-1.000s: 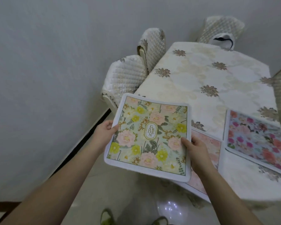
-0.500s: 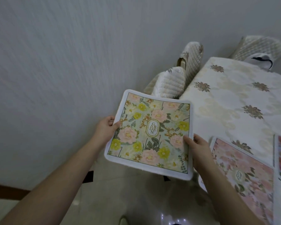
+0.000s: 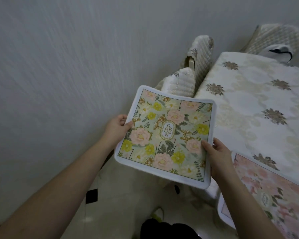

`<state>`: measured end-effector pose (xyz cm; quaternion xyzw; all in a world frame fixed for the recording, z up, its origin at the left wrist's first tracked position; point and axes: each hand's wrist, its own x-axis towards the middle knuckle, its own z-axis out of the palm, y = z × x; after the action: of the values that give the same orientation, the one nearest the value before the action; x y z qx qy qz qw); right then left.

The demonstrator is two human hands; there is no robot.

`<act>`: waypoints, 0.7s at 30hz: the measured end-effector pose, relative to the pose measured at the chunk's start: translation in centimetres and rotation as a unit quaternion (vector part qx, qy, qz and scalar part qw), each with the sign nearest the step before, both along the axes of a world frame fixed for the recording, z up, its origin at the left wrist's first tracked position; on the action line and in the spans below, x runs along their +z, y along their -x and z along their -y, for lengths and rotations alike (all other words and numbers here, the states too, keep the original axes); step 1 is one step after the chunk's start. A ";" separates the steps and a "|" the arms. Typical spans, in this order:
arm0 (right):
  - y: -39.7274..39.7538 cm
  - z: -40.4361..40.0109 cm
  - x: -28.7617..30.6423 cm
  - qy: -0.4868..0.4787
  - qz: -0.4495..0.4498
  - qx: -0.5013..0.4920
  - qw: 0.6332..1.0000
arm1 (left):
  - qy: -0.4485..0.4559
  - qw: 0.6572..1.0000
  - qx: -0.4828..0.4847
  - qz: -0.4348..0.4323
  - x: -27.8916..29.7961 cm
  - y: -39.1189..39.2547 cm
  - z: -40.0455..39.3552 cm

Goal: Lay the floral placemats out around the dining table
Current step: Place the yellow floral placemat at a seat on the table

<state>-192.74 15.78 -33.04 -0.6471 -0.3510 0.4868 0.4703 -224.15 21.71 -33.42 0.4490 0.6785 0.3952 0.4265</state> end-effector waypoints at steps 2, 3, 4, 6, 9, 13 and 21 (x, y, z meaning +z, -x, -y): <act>-0.3 -1.9 0.2 -0.011 -0.006 -0.009 1.000 | 0.004 1.000 -0.004 0.000 0.5 -0.6 -2.2; -0.5 -2.8 0.2 -0.013 -0.011 -0.014 1.000 | 0.008 1.000 -0.004 -0.003 0.8 -0.8 -3.3; -0.7 -3.8 0.3 -0.011 -0.015 -0.018 1.000 | 0.010 1.000 -0.005 -0.004 1.1 -1.0 -4.4; -0.9 -5.7 0.6 -0.008 -0.019 -0.024 1.000 | 0.007 1.000 -0.014 -0.004 1.7 -1.2 -6.5; -1.3 -8.1 1.1 -0.010 -0.028 -0.038 0.999 | 0.003 1.000 -0.029 0.000 2.7 -1.4 -9.5; -1.4 -10.4 1.7 -0.013 -0.036 -0.060 0.997 | -0.004 0.999 -0.049 -0.003 3.3 -1.9 -12.9; 0.1 -13.8 1.7 -0.018 -0.028 -0.143 0.989 | 0.000 0.991 -0.137 -0.007 2.9 -2.3 -21.5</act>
<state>-192.83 29.58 -31.31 -0.6680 -0.2506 0.4263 0.5561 -221.89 43.19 -30.54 0.5405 0.6133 0.3300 0.4721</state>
